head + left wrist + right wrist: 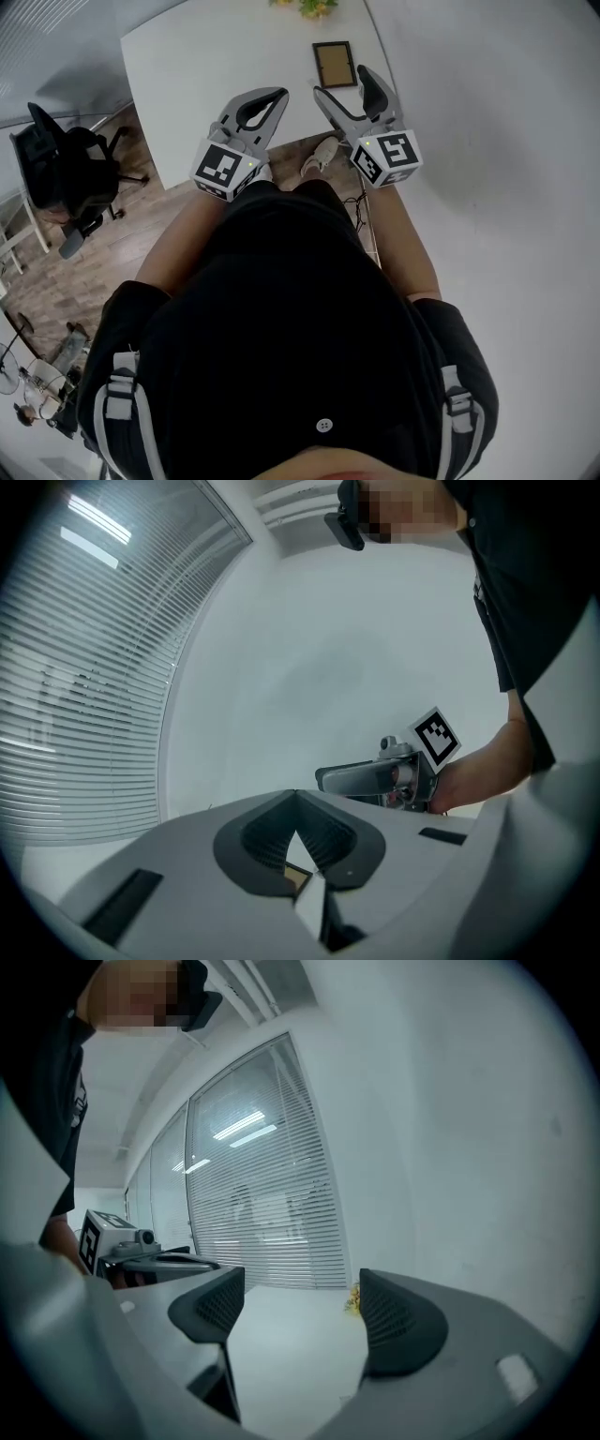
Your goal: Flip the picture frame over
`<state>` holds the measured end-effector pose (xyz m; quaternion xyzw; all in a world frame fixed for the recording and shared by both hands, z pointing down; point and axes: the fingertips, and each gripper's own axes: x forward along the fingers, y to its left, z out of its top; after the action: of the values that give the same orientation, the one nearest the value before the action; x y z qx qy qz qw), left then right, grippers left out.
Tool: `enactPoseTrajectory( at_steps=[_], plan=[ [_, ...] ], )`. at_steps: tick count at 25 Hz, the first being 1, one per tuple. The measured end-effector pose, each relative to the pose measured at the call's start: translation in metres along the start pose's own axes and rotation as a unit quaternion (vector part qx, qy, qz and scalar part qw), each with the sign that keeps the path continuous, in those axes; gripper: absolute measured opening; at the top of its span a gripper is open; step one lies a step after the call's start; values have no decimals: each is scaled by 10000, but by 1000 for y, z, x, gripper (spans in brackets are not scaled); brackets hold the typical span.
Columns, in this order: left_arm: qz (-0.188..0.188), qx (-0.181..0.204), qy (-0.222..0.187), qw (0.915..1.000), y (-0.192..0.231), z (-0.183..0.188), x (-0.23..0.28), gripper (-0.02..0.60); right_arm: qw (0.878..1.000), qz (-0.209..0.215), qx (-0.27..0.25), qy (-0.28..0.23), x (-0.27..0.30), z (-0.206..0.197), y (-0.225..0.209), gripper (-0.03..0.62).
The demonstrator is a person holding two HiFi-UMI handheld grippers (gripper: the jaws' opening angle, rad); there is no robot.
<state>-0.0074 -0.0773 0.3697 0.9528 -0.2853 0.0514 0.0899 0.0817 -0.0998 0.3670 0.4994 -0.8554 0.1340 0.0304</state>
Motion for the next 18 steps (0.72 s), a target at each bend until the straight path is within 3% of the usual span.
enactPoseTrajectory(
  at_steps=[10,18],
  plan=[
    [797,-104,97,9967,28,-21,61,8,9942,572,187,895,53,-54,-59,394],
    [1257,-190,217,9917,47,-49,90,8,9864,492,315,1537,85,-123,-101,359]
  ],
)
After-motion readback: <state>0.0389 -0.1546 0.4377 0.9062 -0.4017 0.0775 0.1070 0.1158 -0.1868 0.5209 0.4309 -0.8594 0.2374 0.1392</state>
